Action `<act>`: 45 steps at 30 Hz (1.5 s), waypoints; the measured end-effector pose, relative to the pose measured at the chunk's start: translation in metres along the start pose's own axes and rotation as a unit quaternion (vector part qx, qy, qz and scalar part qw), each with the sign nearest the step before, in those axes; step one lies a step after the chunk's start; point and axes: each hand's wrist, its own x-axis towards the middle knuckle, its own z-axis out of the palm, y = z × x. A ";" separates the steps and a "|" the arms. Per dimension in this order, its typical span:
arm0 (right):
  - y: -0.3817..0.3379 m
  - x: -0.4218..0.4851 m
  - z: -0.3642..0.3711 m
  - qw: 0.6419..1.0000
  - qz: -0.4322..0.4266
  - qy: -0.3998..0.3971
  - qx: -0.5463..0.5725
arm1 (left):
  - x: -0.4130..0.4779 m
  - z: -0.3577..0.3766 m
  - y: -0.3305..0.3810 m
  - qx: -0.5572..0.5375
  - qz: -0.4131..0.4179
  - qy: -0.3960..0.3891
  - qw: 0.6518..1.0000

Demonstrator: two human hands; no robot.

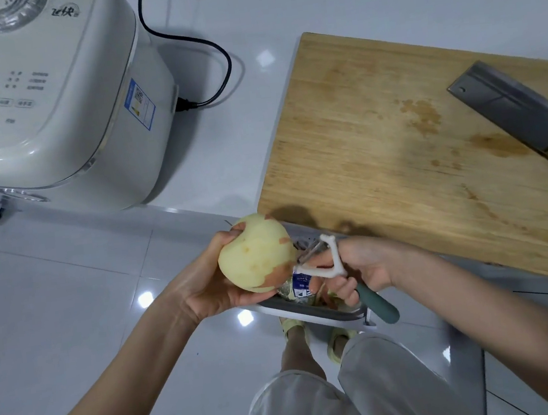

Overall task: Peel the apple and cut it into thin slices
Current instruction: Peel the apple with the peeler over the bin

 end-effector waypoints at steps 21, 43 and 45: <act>0.014 0.011 -0.001 0.534 -0.536 0.480 -0.444 | -0.006 0.002 0.000 -0.039 -0.003 -0.021 0.999; -0.010 -0.004 0.024 0.470 -0.595 0.470 -0.452 | 0.003 0.012 -0.002 0.084 0.019 -0.029 0.996; -0.010 -0.004 0.021 0.488 -0.601 0.454 -0.442 | 0.003 0.010 -0.004 0.081 0.026 -0.033 0.996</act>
